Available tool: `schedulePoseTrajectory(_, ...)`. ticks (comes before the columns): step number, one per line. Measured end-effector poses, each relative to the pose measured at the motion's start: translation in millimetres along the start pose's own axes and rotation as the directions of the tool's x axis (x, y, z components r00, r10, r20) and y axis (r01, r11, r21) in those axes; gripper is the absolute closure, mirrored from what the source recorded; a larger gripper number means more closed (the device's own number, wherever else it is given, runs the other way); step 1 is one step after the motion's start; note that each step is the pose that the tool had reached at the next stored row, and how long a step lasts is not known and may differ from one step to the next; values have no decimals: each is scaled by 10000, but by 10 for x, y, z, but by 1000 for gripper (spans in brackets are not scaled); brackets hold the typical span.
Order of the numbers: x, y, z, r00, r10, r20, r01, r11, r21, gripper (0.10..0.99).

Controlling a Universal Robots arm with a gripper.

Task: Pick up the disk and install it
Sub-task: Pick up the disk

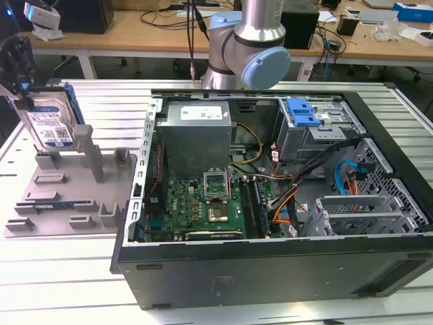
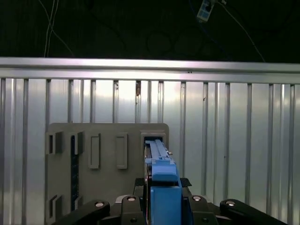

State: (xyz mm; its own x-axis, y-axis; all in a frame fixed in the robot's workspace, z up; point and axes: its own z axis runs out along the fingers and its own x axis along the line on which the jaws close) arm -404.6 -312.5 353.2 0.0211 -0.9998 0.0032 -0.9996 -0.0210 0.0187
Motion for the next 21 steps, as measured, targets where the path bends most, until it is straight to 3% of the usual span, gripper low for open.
schedulePoseTrajectory(1, 0, 1, -80, 10000, 0, 0, 0, 10000, 0, 718)
schedulePoseTrajectory(6, 1, 6, -334, 10000, 0, 0, 0, 10000, 5, 718)
schedulePoseTrajectory(11, 2, 10, -536, 10000, 0, 0, 0, 10000, 8, 718)
schedulePoseTrajectory(16, 3, 15, -811, 10000, 0, 0, 0, 10000, 12, 718)
schedulePoseTrajectory(18, 3, 16, -889, 10000, -1, -1, 1, 10000, 13, 718)
schedulePoseTrajectory(21, 4, 21, -1118, 10000, -1, 0, 1, 10000, 21, 718)
